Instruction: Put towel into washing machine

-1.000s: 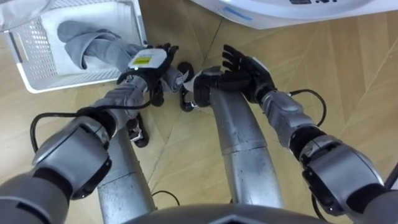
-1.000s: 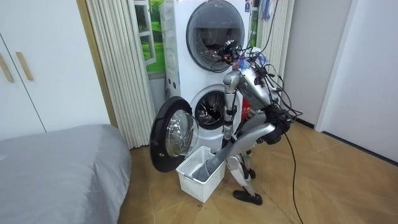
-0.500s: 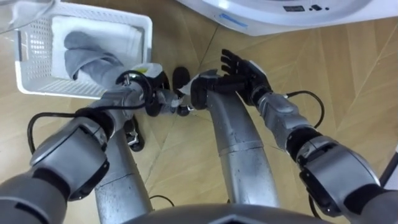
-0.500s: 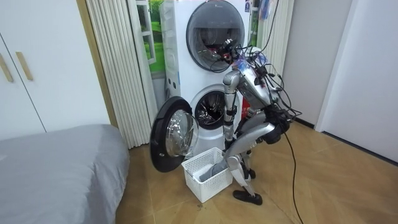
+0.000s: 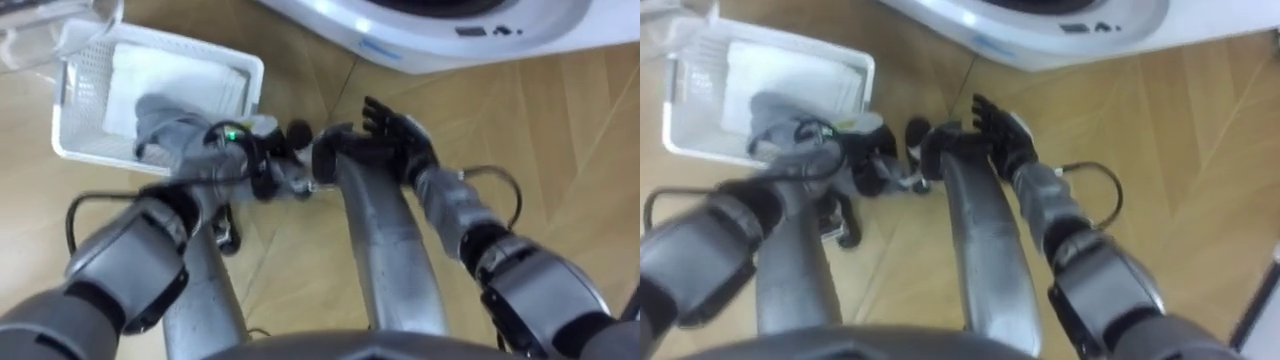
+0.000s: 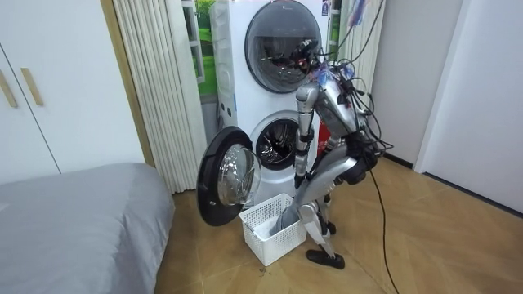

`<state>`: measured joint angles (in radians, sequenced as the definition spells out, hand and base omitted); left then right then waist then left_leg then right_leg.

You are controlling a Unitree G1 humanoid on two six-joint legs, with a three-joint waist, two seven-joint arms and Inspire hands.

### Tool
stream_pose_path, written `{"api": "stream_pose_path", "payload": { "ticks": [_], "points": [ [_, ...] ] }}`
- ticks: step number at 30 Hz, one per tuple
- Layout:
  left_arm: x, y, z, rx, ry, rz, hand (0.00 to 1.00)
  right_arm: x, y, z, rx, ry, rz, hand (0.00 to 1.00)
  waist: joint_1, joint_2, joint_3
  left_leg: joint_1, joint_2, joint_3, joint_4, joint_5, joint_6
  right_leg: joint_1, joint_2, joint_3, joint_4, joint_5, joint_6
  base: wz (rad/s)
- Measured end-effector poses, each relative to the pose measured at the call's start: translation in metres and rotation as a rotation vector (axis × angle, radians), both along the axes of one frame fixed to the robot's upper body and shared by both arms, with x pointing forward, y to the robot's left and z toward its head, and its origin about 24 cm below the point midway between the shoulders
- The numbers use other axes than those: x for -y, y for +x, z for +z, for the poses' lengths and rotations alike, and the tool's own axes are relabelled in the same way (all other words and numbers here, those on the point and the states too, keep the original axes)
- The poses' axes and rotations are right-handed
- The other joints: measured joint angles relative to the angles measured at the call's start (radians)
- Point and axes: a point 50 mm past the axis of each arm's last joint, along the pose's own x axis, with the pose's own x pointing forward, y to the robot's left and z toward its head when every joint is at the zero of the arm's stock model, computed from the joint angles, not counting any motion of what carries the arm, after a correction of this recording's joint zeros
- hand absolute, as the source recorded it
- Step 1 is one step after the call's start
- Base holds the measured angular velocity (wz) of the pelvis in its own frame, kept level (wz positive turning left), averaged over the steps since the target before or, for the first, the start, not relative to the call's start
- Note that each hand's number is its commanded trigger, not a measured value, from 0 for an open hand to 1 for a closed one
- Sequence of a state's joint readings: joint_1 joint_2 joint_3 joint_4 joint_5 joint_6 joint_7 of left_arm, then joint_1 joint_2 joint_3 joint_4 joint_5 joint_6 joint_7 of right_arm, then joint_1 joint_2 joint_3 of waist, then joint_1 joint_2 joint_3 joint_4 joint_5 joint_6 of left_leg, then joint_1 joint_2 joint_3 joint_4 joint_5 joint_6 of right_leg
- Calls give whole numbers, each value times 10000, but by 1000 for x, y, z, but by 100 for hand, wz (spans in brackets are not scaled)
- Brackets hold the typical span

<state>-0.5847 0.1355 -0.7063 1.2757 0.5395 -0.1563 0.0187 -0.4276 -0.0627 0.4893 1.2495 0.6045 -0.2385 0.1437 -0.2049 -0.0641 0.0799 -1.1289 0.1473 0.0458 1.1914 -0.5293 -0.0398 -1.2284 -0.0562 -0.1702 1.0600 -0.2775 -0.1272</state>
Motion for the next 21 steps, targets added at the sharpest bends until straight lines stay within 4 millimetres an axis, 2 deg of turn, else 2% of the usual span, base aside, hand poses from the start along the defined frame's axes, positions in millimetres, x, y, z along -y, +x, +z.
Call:
{"api": "stream_pose_path", "payload": {
  "ticks": [3,7,11,13,16,21],
  "points": [
    [3,-1,1,213,-533,93,100,15,-7,-6,-279,-355,-224,0,330,204,-31,569,-3,164,-606,202,61,536,69,78,-614,223,80,-7],
    [-2,-5,-2,415,-1065,822,100,23,-16,-12,-587,-853,26,0,612,291,-21,1485,-79,408,-1451,462,109,1393,68,212,-1290,393,178,0],
    [-10,-3,1,732,-1721,1736,100,30,-20,-14,-747,-1023,45,0,866,336,-2,2076,-203,410,-2077,690,131,1984,27,198,-1825,526,242,7],
    [-11,3,7,1068,-2648,2605,100,35,-22,-15,-832,-1190,34,0,1055,339,-1,2337,-206,434,-2260,753,144,2224,35,178,-2034,579,261,0],
    [-12,10,16,1357,-3953,3697,100,37,-25,-17,-943,-1381,173,0,1159,344,2,2569,-206,408,-2361,755,149,2498,51,147,-2187,596,290,0],
    [-4,19,29,1445,-6505,4932,100,29,-20,-14,-614,-2110,1396,0,1357,346,4,2754,-224,414,-2529,794,220,2755,48,132,-2431,663,393,1]
  ]
}}
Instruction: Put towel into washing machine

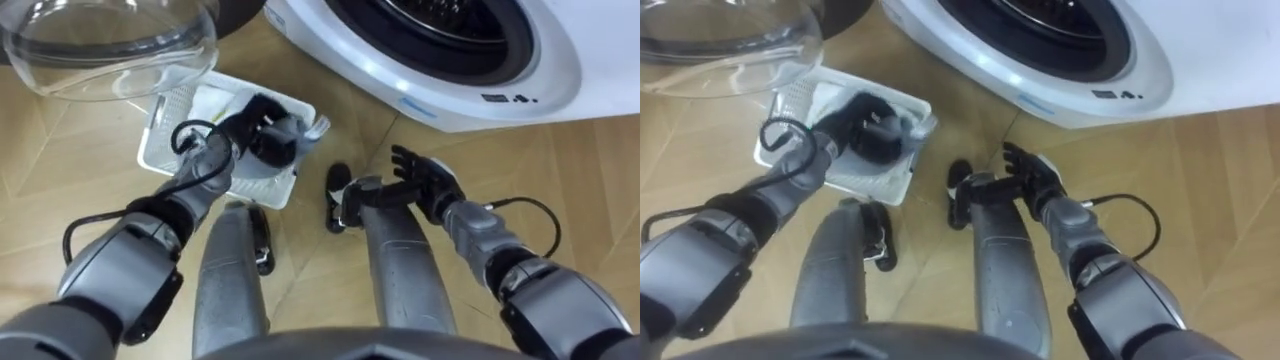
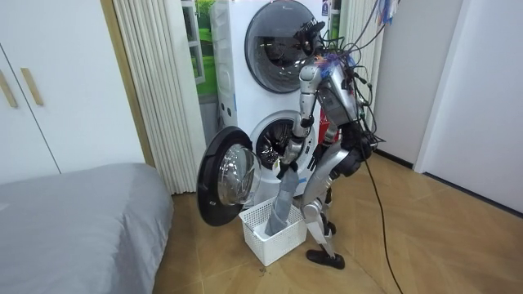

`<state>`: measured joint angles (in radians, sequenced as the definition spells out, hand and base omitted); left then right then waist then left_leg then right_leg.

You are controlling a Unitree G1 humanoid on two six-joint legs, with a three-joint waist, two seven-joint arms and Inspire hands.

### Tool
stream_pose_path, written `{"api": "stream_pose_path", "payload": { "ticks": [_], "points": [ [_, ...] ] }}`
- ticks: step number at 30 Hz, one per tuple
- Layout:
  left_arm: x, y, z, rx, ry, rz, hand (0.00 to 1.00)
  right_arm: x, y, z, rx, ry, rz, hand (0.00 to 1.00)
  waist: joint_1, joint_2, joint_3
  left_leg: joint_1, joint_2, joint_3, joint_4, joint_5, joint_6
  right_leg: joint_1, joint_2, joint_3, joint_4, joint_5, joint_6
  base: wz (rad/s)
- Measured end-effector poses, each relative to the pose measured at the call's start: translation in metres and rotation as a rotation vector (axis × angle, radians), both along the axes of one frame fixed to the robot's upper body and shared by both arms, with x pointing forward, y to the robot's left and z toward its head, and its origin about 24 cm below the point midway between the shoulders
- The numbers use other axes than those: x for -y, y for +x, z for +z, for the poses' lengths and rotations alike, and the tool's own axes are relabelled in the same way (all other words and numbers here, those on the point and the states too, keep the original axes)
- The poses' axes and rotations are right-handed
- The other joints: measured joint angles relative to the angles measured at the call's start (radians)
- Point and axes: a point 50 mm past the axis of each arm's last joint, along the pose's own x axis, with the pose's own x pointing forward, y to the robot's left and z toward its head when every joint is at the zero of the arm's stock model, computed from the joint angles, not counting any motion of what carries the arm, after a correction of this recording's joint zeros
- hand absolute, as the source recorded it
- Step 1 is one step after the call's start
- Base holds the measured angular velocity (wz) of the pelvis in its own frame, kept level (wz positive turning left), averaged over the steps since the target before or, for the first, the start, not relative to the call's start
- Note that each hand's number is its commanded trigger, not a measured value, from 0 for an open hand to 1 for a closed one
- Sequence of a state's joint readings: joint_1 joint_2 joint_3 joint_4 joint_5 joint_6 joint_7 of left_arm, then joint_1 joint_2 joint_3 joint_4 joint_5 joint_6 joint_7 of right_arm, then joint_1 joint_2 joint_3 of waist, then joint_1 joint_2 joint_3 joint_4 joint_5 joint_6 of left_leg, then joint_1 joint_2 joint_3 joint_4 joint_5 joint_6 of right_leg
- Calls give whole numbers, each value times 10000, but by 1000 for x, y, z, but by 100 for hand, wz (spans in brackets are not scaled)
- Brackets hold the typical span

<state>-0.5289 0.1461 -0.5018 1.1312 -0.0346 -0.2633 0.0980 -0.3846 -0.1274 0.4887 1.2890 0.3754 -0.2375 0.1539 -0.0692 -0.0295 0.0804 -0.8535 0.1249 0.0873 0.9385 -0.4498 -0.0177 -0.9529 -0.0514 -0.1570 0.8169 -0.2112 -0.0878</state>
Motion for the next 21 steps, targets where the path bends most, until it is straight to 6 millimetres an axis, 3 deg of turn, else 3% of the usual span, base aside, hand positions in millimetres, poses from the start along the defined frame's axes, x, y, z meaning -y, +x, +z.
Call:
{"api": "stream_pose_path", "payload": {
  "ticks": [5,13,17,21],
  "points": [
    [19,-1,7,38,-1676,-360,100,-10,5,4,260,-483,1098,0,226,-6,3,58,-39,21,-34,21,32,48,-49,3,-15,8,23,0],
    [55,-9,11,-566,-4239,-1195,100,-36,17,16,1040,-125,2252,0,147,-81,-21,13,-153,-78,-50,61,102,74,-185,-89,-26,-3,65,5],
    [56,-12,10,-963,-5599,-732,100,-42,19,19,1152,112,2247,0,136,-157,-38,6,-137,-74,-51,61,103,76,-180,-87,-40,4,73,0],
    [55,-14,9,-1328,-6802,-513,100,-44,20,20,1220,233,2140,0,148,-312,-129,44,-150,-73,-66,62,105,104,-178,-85,-47,4,73,0]
  ]
}}
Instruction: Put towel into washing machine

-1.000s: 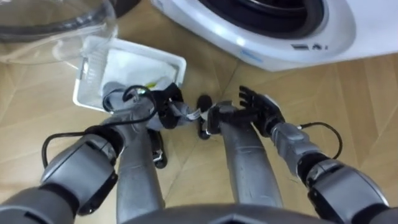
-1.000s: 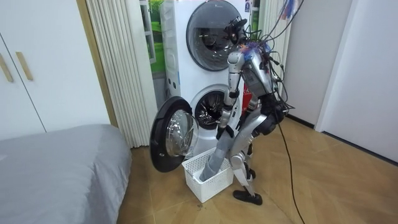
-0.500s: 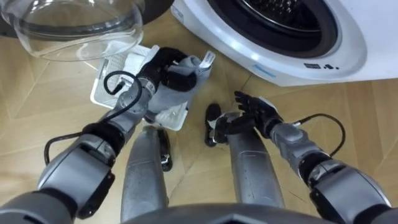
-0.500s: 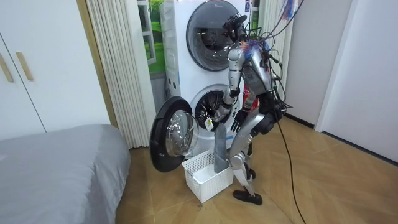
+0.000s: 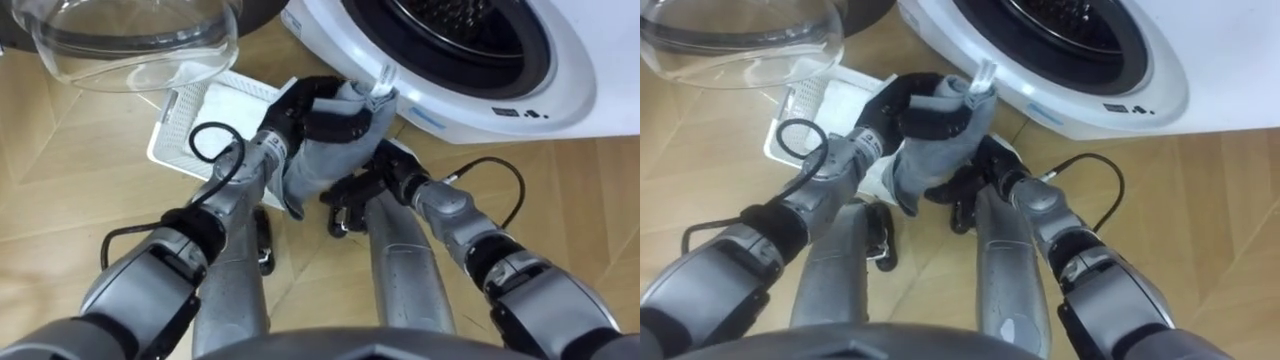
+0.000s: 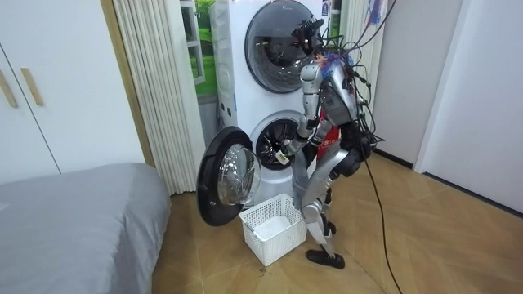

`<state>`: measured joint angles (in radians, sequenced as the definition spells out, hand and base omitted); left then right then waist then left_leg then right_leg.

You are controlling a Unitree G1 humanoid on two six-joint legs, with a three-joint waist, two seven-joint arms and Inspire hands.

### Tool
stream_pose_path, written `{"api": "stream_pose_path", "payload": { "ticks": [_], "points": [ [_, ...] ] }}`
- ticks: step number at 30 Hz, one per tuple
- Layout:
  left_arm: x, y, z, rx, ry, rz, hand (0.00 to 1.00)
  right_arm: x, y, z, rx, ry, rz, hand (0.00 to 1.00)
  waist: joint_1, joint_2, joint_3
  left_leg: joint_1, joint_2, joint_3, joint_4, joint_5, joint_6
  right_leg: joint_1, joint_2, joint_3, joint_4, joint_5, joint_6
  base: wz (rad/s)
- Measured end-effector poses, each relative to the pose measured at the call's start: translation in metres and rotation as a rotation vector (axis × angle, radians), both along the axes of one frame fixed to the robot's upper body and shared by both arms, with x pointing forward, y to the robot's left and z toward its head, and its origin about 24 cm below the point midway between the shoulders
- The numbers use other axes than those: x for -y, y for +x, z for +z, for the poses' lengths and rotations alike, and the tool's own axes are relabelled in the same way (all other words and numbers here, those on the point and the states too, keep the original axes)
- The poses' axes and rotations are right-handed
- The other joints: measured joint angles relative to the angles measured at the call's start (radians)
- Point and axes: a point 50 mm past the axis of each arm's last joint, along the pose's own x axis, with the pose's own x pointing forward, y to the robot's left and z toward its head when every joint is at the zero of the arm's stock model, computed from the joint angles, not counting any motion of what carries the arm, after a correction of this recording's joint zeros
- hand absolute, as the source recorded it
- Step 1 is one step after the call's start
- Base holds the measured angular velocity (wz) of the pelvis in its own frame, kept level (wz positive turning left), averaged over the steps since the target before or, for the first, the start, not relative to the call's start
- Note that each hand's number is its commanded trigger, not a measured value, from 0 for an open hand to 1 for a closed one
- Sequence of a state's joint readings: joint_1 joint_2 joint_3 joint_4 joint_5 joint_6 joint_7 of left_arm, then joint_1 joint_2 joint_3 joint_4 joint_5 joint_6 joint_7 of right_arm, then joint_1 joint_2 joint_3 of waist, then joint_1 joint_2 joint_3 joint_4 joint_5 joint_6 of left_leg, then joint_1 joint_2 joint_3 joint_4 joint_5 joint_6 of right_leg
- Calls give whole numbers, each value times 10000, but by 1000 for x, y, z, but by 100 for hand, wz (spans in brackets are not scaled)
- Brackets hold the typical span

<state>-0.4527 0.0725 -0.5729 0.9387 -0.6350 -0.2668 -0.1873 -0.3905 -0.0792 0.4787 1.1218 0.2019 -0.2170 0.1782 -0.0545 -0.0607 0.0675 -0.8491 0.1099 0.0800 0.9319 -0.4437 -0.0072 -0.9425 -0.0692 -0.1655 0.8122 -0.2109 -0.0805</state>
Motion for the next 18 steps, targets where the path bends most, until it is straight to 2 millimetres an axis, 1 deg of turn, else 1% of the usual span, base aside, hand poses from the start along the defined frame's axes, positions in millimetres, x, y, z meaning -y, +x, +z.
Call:
{"api": "stream_pose_path", "payload": {
  "ticks": [1,3,5,6,8,9,10,12,14,16,18],
  "points": [
    [0,-1,-1,-158,-405,63,100,0,-1,0,-17,3,-21,0,-23,-54,-35,5,-2,-2,0,1,3,11,1,-1,-3,0,0,0],
    [-1,-3,-3,-420,-877,161,100,0,-2,-2,-76,61,-76,0,-83,-114,-75,39,0,-7,7,3,5,62,6,-7,-9,0,0,0],
    [-4,-8,-8,-802,-1425,386,100,0,-4,-3,-134,84,-98,0,-220,-128,-85,93,14,-23,25,6,11,156,-4,-57,-26,-2,3,3],
    [-4,-11,-11,-1048,-1679,507,100,0,-6,-4,-186,100,-116,0,-235,-163,-108,127,21,-24,42,6,12,198,0,-58,-27,-3,6,0],
    [-6,-16,-16,-1347,-2112,698,100,-1,-7,-5,-262,142,-183,0,-237,-173,-116,192,28,-40,43,6,12,283,16,-59,-52,8,23,0],
    [-6,-17,-17,-1483,-2376,810,100,-1,-7,-6,-324,186,-239,75,-222,-170,-118,227,45,-44,29,6,11,328,37,-59,-96,37,37,0],
    [-6,-18,-17,-1571,-2716,956,100,-1,-7,-5,-334,279,-351,100,-188,-165,-120,203,78,-44,36,14,21,331,48,-83,-127,74,29,0],
    [-5,-18,-15,-1677,-3291,1183,100,-2,-7,-6,-393,476,-462,100,-134,-156,-125,158,152,-68,38,49,29,334,42,-144,-178,118,14,2],
    [-5,-17,-14,-1801,-3884,1432,100,-3,-9,-7,-459,544,-498,100,-23,-146,-131,139,152,-95,37,64,24,335,45,-171,-203,138,7,2],
    [-5,-18,-15,-2061,-4319,1658,100,-3,-11,-8,-497,535,-496,100,76,-30,-198,81,150,-183,27,77,10,352,45,-274,-280,153,-5,5],
    [-6,-17,-15,-2172,-4521,1743,100,-3,-12,-9,-556,512,-491,100,163,-2,-214,83,144,-253,1,96,-2,405,48,-337,-324,157,-7,8]
  ]
}}
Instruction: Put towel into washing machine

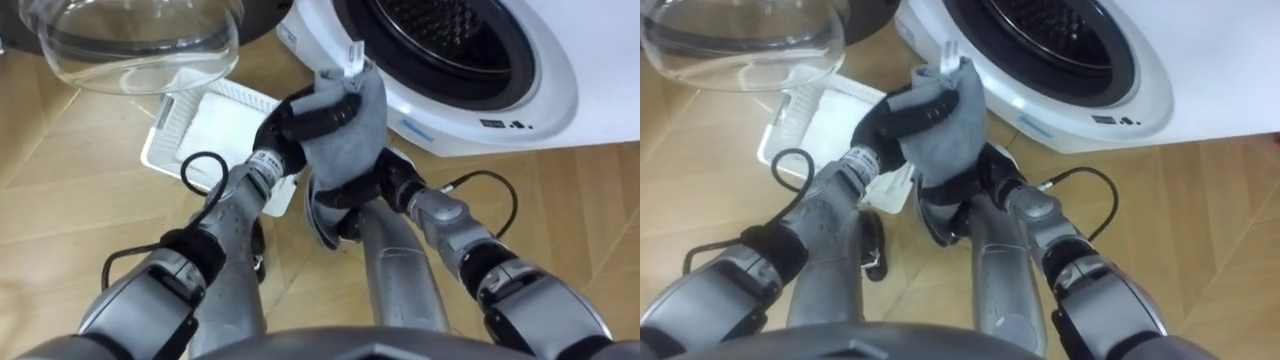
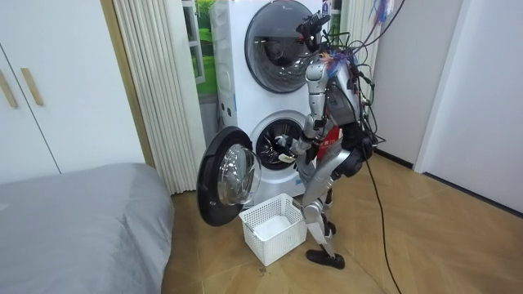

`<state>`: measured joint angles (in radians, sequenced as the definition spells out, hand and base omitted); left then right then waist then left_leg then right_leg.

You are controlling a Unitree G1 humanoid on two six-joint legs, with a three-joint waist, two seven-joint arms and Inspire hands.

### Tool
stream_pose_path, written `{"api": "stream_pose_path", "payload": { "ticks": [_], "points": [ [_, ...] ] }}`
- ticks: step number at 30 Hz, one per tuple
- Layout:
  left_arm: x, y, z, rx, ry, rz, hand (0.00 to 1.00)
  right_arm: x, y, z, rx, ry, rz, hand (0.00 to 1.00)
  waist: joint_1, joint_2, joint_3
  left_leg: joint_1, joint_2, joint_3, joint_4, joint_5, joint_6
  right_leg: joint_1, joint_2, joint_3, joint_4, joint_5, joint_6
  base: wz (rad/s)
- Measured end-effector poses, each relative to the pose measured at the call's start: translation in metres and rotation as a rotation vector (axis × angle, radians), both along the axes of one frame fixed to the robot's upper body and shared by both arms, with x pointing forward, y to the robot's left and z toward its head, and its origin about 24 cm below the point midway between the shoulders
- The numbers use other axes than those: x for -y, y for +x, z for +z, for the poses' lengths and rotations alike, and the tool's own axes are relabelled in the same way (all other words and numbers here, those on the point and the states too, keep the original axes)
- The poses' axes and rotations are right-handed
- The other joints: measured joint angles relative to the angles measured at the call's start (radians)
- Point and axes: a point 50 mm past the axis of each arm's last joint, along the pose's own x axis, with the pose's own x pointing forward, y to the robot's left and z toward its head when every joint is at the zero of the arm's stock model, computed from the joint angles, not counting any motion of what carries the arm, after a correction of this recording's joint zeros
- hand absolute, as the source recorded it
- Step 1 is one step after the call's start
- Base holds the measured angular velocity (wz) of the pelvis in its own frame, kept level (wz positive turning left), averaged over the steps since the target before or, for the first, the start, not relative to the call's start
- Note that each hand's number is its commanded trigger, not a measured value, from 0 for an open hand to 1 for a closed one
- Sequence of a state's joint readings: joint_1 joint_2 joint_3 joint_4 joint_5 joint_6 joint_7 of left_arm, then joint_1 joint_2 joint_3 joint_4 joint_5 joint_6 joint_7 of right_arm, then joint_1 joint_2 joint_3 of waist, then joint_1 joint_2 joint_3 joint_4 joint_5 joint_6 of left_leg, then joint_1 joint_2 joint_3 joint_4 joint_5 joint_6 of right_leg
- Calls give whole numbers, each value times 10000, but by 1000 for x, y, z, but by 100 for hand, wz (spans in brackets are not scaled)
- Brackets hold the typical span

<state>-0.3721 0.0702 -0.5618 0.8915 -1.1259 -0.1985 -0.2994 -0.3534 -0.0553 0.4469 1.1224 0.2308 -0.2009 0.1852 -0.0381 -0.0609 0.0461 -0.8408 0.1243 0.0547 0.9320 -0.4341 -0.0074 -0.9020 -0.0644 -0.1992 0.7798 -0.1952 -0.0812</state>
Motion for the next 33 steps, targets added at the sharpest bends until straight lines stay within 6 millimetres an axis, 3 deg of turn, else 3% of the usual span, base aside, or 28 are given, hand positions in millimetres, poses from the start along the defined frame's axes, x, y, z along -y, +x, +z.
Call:
{"api": "stream_pose_path", "payload": {
  "ticks": [9,16,17,18,19,27,30,33],
  "points": [
    [-1,0,-2,-729,-1388,869,100,2,0,-1,-149,143,-192,100,416,10,5,282,4,9,-155,4,-4,285,24,-37,-145,-2,1,1],
    [-5,-1,-4,-1059,-1954,1354,100,3,-4,-3,-280,145,-282,100,429,20,7,293,3,-3,-208,25,-12,287,4,-38,-170,-2,0,0],
    [-5,-1,-4,-1107,-2014,1410,83,3,-5,-4,-287,142,-260,100,423,22,6,295,3,-2,-213,26,-13,287,3,-40,-172,-2,0,0],
    [-6,-2,-5,-1163,-2062,1484,55,3,-6,-4,-314,156,-250,100,421,24,5,299,3,-2,-229,29,-18,287,7,-40,-180,-2,0,0],
    [-6,-3,-6,-1235,-2076,1486,0,3,-7,-5,-347,164,-253,100,423,27,3,316,-7,-3,-262,40,-26,297,6,-38,-196,-2,0,0],
    [-6,-5,-6,-1282,-2242,1555,0,8,-10,-8,-562,200,-628,100,476,180,-6,500,-96,-1,-473,108,-53,481,-1,-48,-341,0,2,1],
    [-5,-7,-7,-1074,-1437,1157,0,17,-14,-13,-827,-162,-1082,100,522,296,7,541,-142,-28,-541,146,-46,512,-28,-52,-370,4,10,5],
    [-6,-12,-11,-958,-78,736,0,25,-23,-20,-1029,-678,-1497,100,787,358,26,630,-162,44,-701,182,-51,540,-43,-16,-423,4,10,0]
  ]
}}
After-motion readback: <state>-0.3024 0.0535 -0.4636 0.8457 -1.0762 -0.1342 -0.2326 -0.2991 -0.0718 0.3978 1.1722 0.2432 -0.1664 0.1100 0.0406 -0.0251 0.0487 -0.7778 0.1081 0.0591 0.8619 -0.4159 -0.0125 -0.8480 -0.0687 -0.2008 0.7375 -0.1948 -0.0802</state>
